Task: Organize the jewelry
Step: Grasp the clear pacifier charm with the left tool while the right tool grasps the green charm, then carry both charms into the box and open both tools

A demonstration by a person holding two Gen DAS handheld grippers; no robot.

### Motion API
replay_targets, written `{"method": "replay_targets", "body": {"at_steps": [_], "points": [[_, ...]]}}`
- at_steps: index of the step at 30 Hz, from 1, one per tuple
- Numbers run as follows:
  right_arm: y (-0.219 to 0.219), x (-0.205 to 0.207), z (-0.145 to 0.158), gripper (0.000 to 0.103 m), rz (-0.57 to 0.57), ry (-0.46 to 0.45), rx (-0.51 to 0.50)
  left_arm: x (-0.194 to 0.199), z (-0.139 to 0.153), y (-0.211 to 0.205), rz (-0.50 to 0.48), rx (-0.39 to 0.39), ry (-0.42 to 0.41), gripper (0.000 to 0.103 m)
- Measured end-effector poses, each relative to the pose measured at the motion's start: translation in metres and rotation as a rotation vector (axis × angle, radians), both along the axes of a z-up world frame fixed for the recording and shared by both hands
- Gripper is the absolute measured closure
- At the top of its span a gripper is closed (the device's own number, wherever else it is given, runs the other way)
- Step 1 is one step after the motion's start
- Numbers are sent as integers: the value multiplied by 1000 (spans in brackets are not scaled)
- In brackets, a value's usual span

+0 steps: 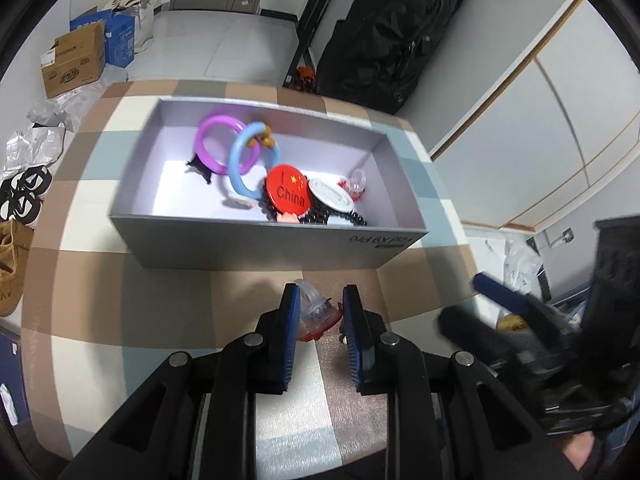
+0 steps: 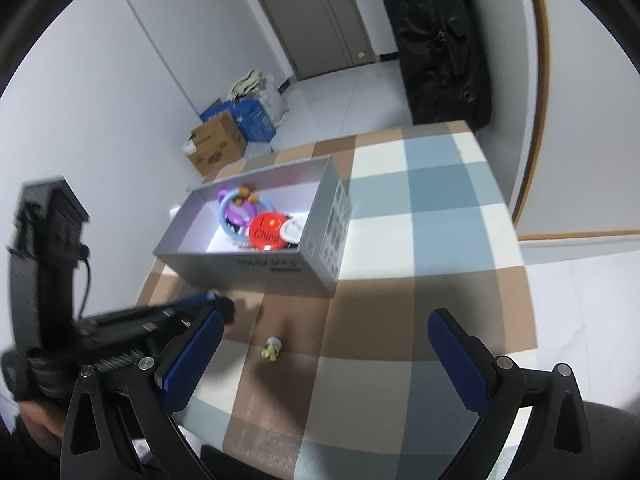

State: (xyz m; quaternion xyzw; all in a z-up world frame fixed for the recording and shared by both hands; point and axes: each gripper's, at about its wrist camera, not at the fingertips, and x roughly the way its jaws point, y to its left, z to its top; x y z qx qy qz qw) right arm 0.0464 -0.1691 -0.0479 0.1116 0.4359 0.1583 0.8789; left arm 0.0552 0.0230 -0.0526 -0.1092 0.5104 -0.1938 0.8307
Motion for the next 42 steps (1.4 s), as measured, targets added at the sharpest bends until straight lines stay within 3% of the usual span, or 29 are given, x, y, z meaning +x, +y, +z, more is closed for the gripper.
{"method": "replay_targets", "body": {"at_steps": [7,14,21,27,33,42], "points": [[20,-1,-11,15,88,37,-25,-1,16,14,17,-59,-36,86],[43,0,-26,43,166,83,-72,-2,18,21,27,-80,-32,86],[63,-2,-30,61,215,72,-121,-4,19,29,33,-90,-33,86],[73,-1,-36,90,226,67,-187,-5,20,38,51,-98,-36,86],[72,0,-37,91,223,57,-190,-3,25,38,57,-89,-64,86],[61,4,-12,91,178,8,-83,2,35,36,65,-89,-108,86]]}}
